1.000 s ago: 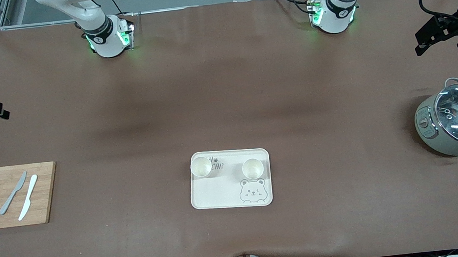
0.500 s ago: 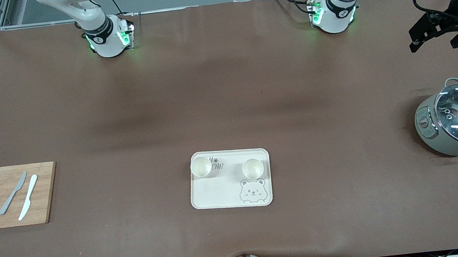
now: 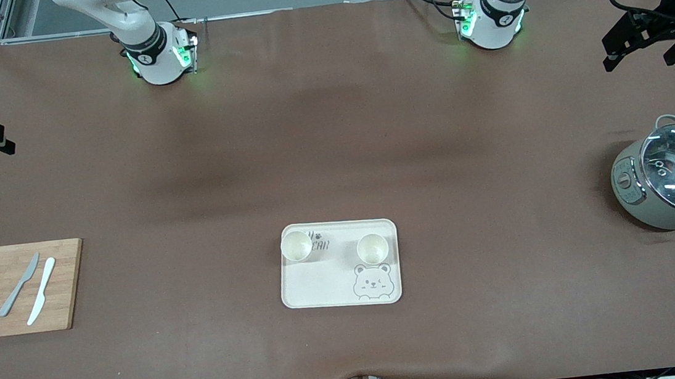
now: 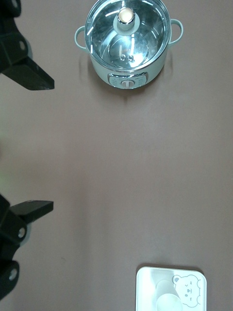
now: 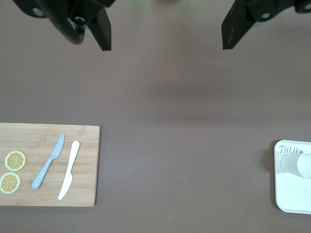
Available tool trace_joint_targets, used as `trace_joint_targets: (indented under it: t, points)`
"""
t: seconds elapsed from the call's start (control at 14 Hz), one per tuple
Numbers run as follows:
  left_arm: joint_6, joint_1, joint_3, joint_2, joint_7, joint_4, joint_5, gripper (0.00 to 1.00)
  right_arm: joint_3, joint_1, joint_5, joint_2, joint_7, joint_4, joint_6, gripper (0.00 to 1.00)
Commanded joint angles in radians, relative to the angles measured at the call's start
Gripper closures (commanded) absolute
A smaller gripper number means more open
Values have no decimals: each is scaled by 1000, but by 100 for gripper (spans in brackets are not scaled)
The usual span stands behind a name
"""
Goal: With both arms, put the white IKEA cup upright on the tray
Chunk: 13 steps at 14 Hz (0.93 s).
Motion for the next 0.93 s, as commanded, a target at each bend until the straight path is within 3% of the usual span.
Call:
trace_joint_targets:
  t: [0.0,0.86]
  points:
    - [-3,-7,11,1,10,-11,-11,0,1,-1,-18,-16,2,6,-9,0]
    - [7,8,17,1,12,-6,-7,0,0,-8,-18,-16,4,6,-35,0]
